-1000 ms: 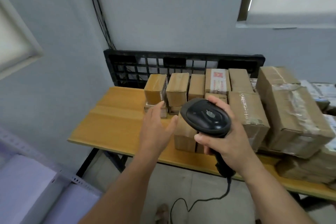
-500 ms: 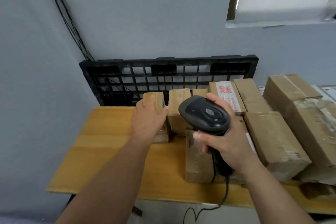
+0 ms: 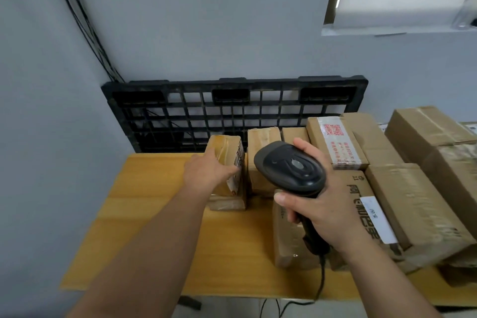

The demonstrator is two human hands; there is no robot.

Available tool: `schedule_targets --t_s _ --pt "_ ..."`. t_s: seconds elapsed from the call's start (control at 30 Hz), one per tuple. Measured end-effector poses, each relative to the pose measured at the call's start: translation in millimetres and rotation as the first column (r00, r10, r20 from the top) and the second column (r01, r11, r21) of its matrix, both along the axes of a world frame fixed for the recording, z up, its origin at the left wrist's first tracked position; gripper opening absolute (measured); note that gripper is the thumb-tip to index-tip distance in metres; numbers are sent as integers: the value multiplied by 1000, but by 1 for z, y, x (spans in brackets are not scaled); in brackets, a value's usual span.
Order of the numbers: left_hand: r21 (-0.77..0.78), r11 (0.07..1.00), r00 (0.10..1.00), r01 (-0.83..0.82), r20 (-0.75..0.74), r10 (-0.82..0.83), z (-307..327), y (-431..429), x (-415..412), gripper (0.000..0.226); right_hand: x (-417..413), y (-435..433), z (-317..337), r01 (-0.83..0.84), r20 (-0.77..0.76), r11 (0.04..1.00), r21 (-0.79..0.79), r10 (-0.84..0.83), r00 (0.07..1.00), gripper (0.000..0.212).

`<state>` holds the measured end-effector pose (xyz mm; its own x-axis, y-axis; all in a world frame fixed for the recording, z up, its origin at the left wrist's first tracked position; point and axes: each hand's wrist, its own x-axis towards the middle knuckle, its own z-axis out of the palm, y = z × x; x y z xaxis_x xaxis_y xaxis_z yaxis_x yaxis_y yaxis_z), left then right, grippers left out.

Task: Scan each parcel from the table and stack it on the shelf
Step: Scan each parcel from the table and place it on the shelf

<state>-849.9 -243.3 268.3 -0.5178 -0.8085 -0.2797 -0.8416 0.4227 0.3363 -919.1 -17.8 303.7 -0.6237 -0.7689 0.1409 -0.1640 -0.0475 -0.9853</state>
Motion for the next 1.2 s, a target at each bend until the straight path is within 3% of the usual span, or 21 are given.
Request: schedule_targets --t_s 0.2,0.3,0.4,0.83,1.2 --pt "161 983 985 -85 -134 107 14 14 37 101 8 13 5 -77 -30 996 -36 76 997 88" --pt "305 948 917 -88 -346 197 13 28 59 106 11 24 6 -123 -9 990 -69 123 992 87" --pt "354 930 830 -96 -487 271 13 49 80 105 16 40 9 -172 17 982 -74 173 985 87" --pt "221 955 589 -198 -752 296 37 105 160 96 57 79 15 -366 126 922 -126 381 916 92" --pt "193 952 556 -238 -777 297 59 97 210 94 91 57 22 -433 153 895 -112 446 882 87"
